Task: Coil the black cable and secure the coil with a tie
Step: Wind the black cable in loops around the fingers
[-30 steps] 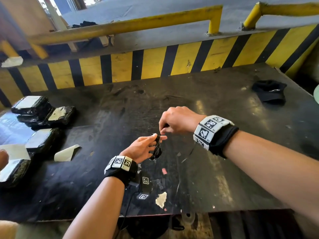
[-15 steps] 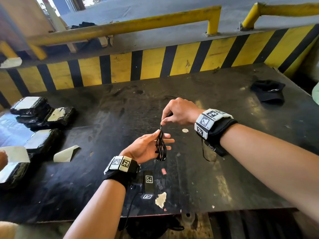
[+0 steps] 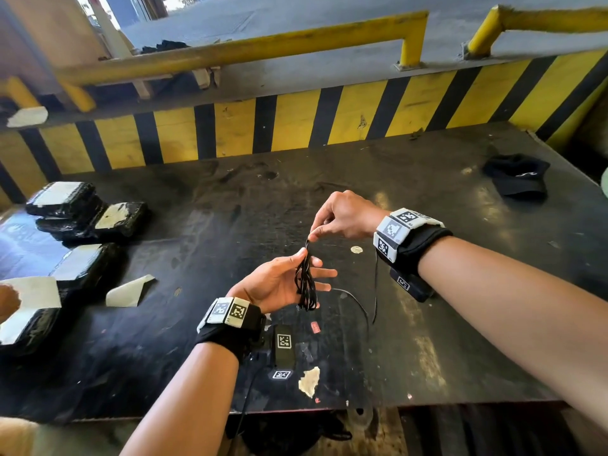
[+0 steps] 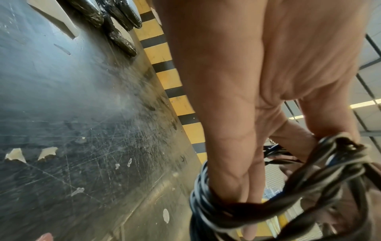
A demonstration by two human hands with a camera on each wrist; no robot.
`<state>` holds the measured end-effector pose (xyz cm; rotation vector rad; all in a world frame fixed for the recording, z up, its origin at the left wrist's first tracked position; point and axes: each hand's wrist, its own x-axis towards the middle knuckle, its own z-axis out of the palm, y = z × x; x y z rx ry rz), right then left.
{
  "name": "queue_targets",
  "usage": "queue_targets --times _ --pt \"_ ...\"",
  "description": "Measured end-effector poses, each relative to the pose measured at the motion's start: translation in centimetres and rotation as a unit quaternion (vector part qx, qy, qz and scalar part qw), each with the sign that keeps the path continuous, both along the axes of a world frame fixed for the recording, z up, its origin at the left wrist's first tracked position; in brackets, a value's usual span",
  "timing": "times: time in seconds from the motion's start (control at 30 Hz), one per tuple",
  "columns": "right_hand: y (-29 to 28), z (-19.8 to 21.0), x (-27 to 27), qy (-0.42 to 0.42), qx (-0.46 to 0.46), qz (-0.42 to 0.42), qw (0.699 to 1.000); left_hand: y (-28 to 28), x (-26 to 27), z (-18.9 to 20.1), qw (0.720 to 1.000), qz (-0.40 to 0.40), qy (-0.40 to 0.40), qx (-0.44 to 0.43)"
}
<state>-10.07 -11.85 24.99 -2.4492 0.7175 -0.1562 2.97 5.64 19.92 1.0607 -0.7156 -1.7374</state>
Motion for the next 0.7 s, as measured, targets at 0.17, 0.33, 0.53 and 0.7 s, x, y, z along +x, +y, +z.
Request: queue_targets --times 0.17,0.33,0.53,0.7 --pt "0.2 -3.0 -0.9 -0.072 0.103 -0.015 0.992 0.3 0.4 1.0 0.999 -0.004 0.028 -0.041" --pt "1.0 -7.6 -1.8 -0.093 0.153 -0.037 0.983 0.3 1.2 1.9 0.996 0.0 0.052 -0.076" --pt "3.8 -11.0 -2.8 -0.083 0.187 -0.027 0.979 -0.6 1.7 2.8 0.989 0.014 0.088 -0.119" --pt "6.8 -11.3 -2.6 -0.041 0.167 0.022 0.985 -2.4 1.2 2.8 0.985 0.052 0.083 -0.14"
